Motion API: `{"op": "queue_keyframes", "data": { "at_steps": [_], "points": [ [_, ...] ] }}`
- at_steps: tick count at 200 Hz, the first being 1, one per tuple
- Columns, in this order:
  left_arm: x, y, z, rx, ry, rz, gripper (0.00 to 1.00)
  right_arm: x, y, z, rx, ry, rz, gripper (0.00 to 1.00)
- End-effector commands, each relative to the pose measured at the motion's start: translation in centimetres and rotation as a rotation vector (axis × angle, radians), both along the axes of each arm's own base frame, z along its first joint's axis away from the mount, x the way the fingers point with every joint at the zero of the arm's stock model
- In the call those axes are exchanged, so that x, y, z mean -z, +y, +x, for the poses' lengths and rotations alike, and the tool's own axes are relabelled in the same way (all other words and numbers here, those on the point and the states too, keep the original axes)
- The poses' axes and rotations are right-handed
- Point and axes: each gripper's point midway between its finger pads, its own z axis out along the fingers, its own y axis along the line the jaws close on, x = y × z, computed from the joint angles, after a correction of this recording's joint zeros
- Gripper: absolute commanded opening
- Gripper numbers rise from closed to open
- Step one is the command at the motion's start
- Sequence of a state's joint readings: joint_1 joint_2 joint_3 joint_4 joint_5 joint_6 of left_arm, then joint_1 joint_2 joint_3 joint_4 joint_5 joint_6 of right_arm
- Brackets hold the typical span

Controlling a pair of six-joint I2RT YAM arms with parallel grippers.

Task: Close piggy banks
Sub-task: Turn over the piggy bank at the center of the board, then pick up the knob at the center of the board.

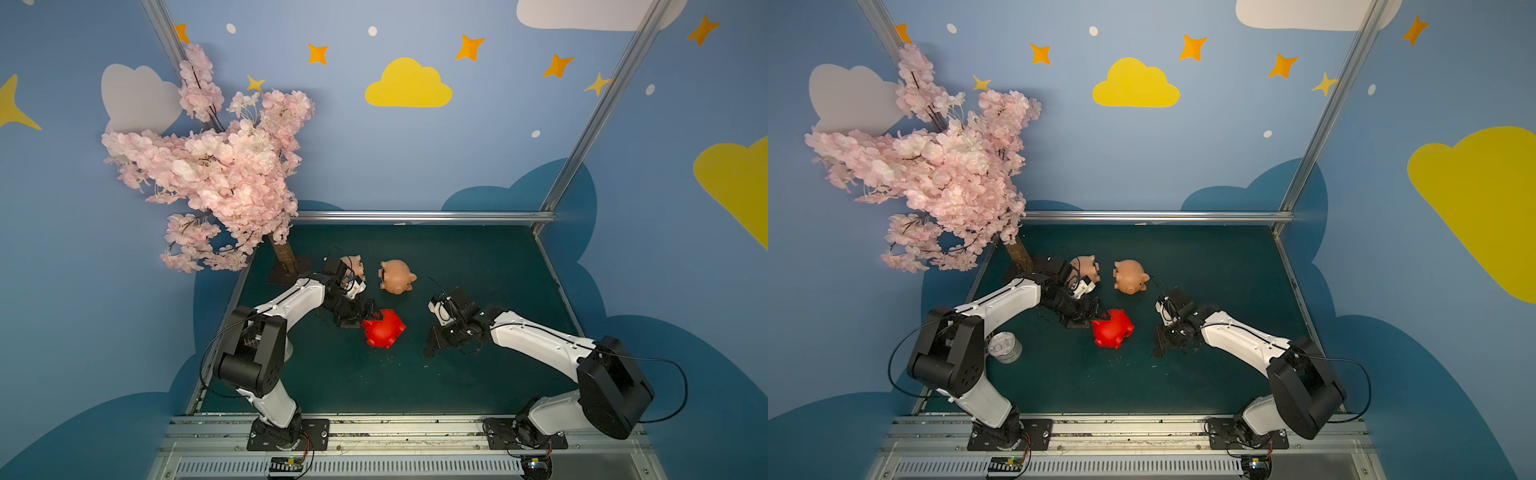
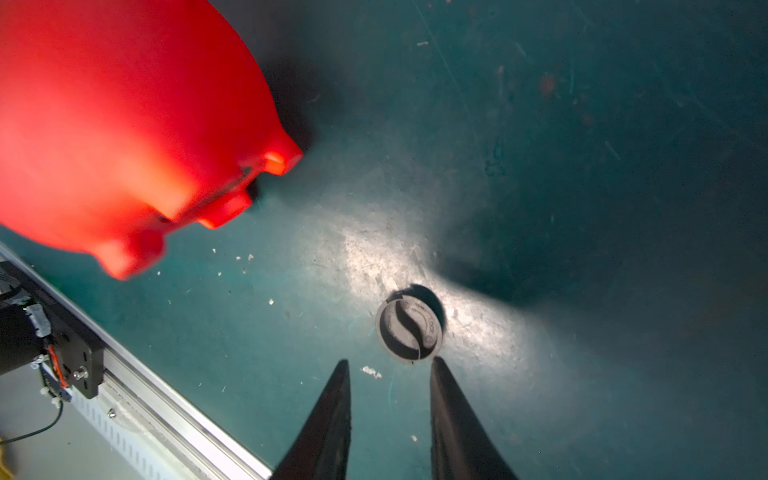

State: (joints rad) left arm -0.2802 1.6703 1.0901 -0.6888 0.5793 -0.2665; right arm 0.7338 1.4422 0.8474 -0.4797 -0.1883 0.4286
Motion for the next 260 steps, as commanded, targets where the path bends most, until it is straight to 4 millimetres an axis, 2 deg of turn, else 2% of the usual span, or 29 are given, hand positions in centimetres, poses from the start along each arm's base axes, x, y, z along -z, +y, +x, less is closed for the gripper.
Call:
{"op": "queue_keyframes", "data": {
  "at_steps": [1, 120, 196, 260],
  "points": [
    [-0.4, 1.4, -0.2, 0.017, -0.029, 0.082, 0.94, -0.1, 0.2, 0.2, -0.016, -0.008, -0.029, 0.32],
    [-1.9, 1.4, 0.0, 0.018, -0.108, 0.079, 0.93, 1.2, 0.8, -1.0, -0.081, 0.020, -0.171, 0.31],
    [-1.9, 1.4, 0.0, 0.022, -0.122, 0.071, 0.92, 3.1, 0.6, -1.1, -0.097, 0.086, -0.287, 0.21],
    [-2.0, 1.2, -0.1, 0.027, -0.126, 0.057, 0.91, 4.0, 0.4, -1.2, -0.106, 0.118, -0.337, 0.18]
  ]
}}
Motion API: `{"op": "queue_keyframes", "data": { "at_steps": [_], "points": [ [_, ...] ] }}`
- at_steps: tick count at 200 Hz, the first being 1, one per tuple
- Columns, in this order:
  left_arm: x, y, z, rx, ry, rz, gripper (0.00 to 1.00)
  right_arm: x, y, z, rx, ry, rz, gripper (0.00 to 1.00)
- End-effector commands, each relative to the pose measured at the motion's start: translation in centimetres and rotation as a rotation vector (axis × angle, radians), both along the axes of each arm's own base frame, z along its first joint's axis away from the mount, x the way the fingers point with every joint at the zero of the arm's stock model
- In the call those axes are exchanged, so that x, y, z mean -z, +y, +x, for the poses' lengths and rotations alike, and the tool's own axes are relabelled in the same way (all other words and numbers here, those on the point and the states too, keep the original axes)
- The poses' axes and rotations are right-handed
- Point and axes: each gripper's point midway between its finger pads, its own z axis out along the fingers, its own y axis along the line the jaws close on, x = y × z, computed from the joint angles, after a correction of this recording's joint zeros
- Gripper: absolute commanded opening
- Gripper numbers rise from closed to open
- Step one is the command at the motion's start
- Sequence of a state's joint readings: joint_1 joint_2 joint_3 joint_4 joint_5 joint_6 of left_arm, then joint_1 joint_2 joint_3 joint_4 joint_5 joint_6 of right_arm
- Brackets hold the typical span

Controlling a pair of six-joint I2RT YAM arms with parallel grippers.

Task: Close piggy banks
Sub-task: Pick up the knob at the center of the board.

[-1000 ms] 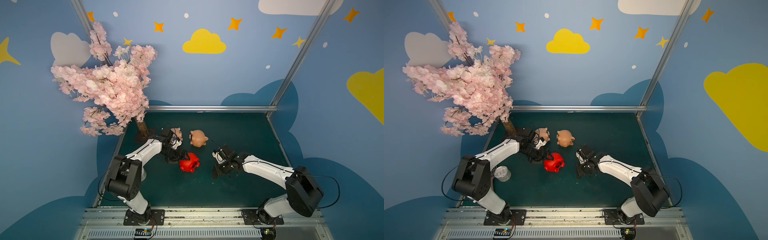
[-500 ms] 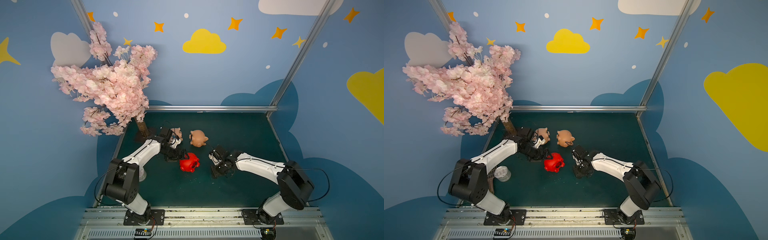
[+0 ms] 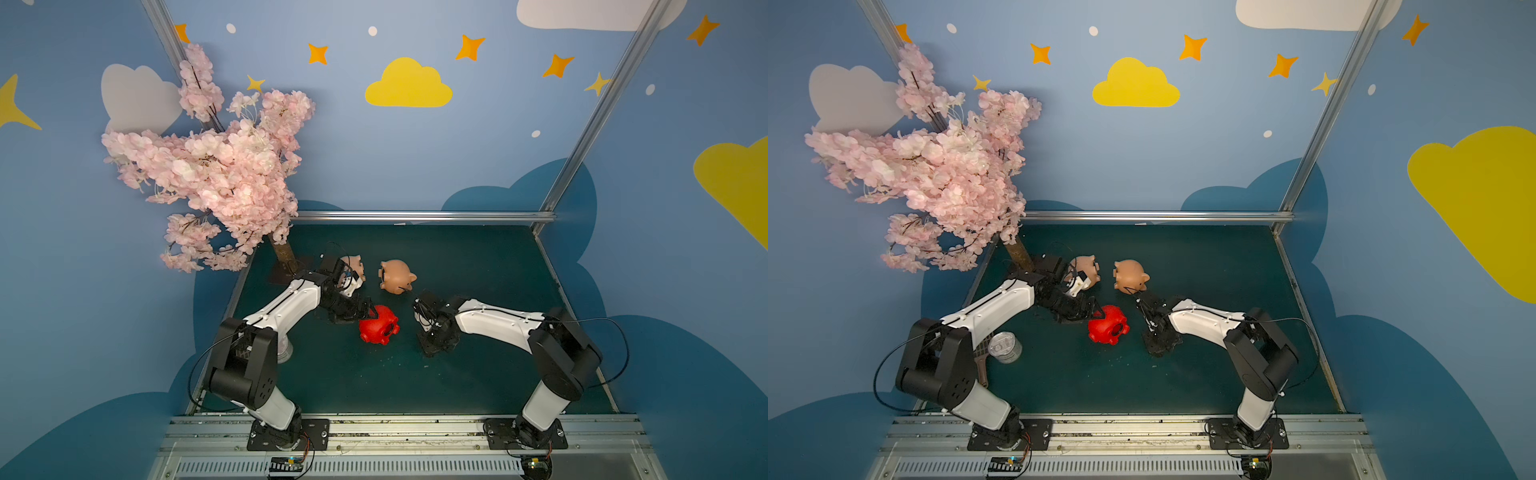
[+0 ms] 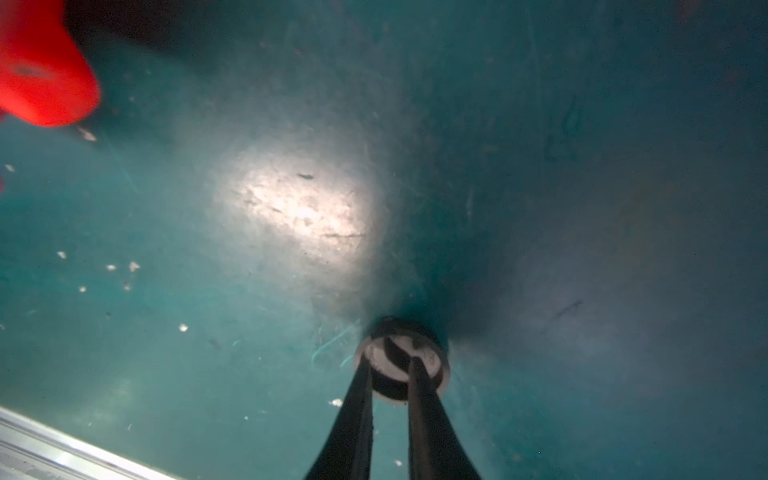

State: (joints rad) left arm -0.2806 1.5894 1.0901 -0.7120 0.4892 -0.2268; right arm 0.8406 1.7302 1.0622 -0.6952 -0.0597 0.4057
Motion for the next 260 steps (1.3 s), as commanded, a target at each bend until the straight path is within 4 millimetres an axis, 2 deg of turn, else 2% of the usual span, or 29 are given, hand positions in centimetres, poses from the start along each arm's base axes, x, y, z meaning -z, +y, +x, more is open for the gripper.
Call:
{"op": "queue_keyframes", "data": {
  "at_steps": [1, 129, 213, 238, 260],
  "points": [
    [-0.5, 0.0, -0.3, 0.018, -0.022, -0.011, 0.91, 0.0, -0.4, -0.3, -0.013, 0.009, -0.043, 0.18],
    [-1.0, -0.3, -0.6, 0.027, -0.027, -0.036, 0.90, 1.6, -0.8, -1.0, -0.024, 0.061, -0.128, 0.14],
    [-1.1, -0.4, -0.8, 0.030, -0.027, -0.044, 0.90, 2.0, -0.9, -0.8, -0.018, 0.069, -0.168, 0.18],
    [-1.2, -0.4, -0.8, 0.031, -0.028, -0.046, 0.90, 2.2, -0.8, -0.8, -0.019, 0.071, -0.168, 0.13],
    [-1.2, -0.4, -0.7, 0.029, -0.028, -0.047, 0.90, 2.4, -0.8, -0.9, -0.020, 0.076, -0.174, 0.03]
  ]
}}
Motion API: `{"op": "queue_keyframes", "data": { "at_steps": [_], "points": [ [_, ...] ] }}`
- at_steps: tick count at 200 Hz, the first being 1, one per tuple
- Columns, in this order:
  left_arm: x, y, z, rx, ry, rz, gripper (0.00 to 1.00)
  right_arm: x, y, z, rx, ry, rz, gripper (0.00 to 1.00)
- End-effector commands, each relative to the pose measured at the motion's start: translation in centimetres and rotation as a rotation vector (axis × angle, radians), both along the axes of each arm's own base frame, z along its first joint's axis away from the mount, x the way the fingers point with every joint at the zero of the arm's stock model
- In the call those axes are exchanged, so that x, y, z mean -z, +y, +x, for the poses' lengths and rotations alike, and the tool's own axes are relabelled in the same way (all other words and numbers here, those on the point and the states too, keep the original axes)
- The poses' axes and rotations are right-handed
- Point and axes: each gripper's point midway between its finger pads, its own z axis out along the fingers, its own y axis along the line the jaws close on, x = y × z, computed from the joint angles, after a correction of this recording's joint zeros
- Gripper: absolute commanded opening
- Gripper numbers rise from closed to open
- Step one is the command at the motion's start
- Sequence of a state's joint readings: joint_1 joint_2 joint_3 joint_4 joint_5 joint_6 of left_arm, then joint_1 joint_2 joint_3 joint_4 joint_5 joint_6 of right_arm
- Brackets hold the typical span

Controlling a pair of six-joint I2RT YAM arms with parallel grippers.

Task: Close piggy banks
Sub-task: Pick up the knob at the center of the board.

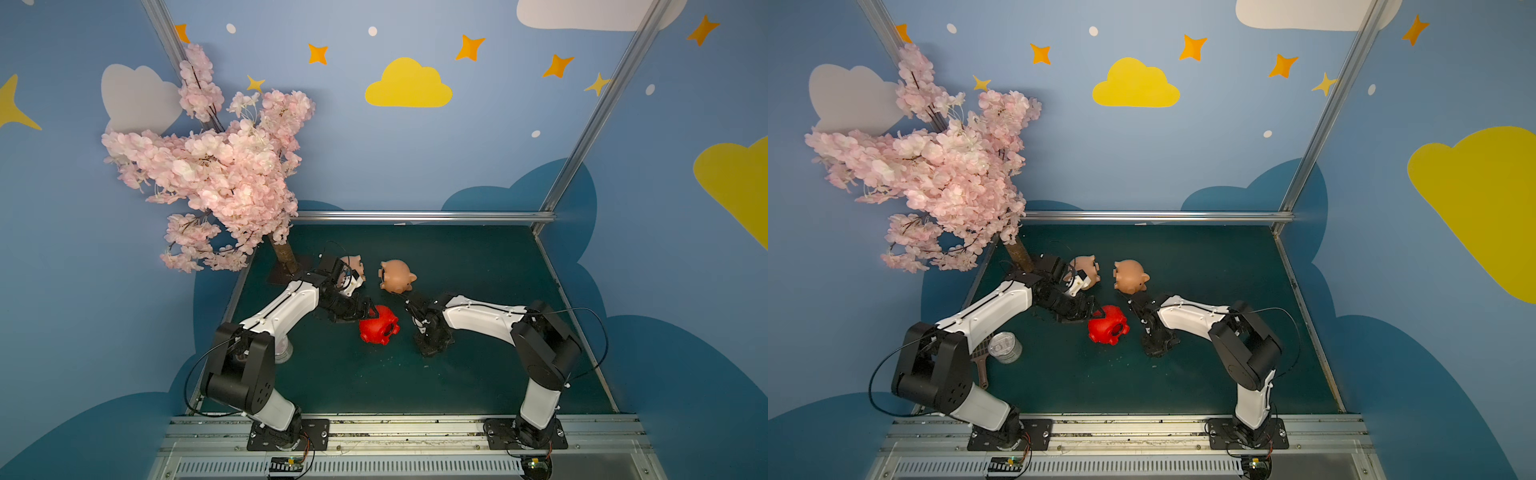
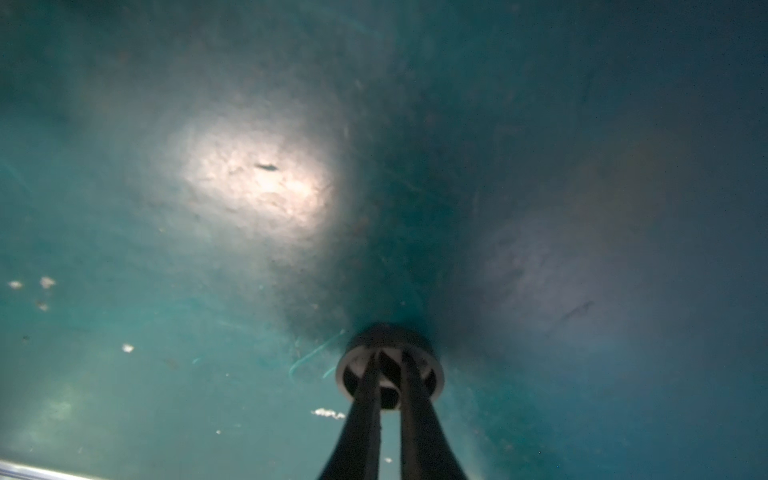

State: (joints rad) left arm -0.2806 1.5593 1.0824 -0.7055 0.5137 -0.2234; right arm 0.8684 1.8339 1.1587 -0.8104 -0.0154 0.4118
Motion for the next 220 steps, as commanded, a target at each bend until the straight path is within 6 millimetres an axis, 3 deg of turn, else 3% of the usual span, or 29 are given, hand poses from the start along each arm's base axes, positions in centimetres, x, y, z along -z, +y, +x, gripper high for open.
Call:
{"op": "queue_keyframes", "data": {
  "at_steps": [1, 83, 220],
  "points": [
    [-0.3, -0.1, -0.6, 0.020, -0.005, -0.017, 0.90, 1.5, -0.6, -0.5, -0.002, 0.028, -0.052, 0.03],
    [-0.3, -0.1, -0.5, 0.021, -0.008, -0.017, 0.90, 0.4, 0.0, 0.0, -0.012, -0.017, -0.004, 0.00],
    [-3.3, -0.1, 0.5, -0.002, -0.110, -0.066, 0.90, -8.8, 1.1, 1.9, -0.035, -0.451, 0.425, 0.00]
  ]
}}
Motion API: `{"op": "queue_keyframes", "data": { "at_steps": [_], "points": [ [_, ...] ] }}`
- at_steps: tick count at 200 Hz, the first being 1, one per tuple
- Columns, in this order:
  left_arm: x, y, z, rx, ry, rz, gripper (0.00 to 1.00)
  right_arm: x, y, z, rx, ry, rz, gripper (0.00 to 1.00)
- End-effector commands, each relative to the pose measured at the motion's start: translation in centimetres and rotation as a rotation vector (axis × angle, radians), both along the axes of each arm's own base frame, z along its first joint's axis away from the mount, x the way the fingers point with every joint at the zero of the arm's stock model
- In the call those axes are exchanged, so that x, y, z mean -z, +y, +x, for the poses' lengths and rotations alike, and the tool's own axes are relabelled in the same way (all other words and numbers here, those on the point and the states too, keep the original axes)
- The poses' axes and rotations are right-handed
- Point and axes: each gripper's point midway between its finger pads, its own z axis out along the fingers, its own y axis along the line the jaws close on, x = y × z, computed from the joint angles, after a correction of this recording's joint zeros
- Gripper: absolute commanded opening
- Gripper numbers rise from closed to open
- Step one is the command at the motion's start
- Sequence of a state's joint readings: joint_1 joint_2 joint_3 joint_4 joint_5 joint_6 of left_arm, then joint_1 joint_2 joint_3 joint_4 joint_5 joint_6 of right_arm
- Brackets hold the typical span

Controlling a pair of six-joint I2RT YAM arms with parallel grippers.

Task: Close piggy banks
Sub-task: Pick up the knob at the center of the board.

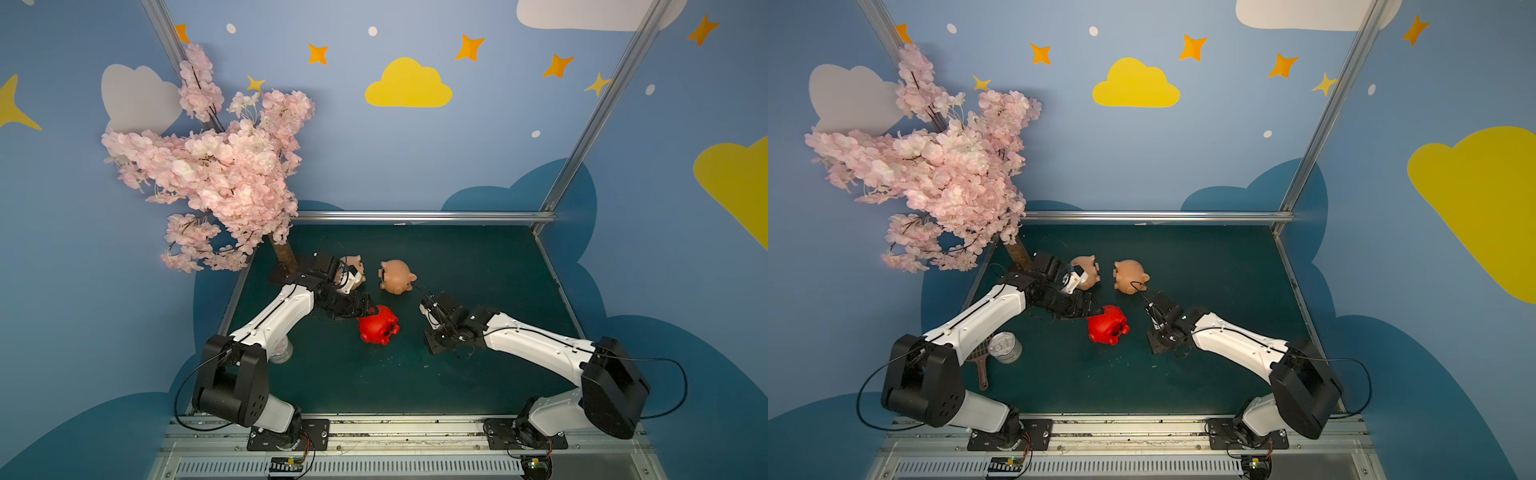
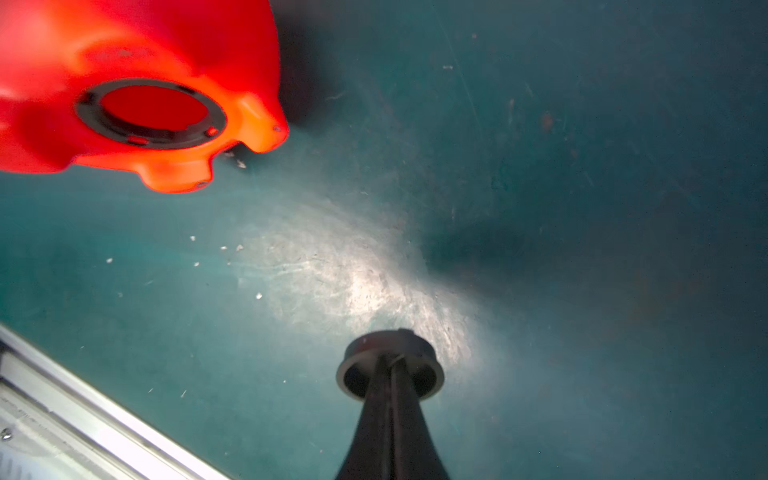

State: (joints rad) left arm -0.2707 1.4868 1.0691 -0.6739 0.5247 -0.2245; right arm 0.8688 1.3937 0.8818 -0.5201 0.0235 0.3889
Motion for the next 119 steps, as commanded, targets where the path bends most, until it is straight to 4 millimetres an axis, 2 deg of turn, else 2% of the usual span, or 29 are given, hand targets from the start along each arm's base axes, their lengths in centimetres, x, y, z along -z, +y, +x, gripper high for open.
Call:
{"op": "queue_keyframes", "data": {
  "at_steps": [1, 37, 40, 80, 119],
  "points": [
    [-1.1, -0.2, 0.2, 0.006, -0.026, -0.031, 0.90, -2.1, 1.0, 1.0, -0.018, -0.132, 0.109, 0.00],
    [-2.0, -0.4, 0.5, 0.004, -0.040, -0.058, 0.90, -4.6, 0.8, 1.7, -0.008, -0.301, 0.242, 0.00],
    [-2.0, -0.4, 0.5, 0.005, -0.039, -0.058, 0.90, -3.8, 0.4, 1.5, -0.005, -0.302, 0.236, 0.00],
    [-2.5, -0.3, 0.7, 0.024, -0.030, -0.044, 0.90, -4.1, -0.1, 1.8, -0.030, -0.446, 0.301, 0.00],
    [-3.4, -0.5, 1.3, 0.044, -0.045, -0.039, 0.90, -3.7, 0.7, 2.1, -0.096, -0.538, 0.332, 0.00]
  ]
}}
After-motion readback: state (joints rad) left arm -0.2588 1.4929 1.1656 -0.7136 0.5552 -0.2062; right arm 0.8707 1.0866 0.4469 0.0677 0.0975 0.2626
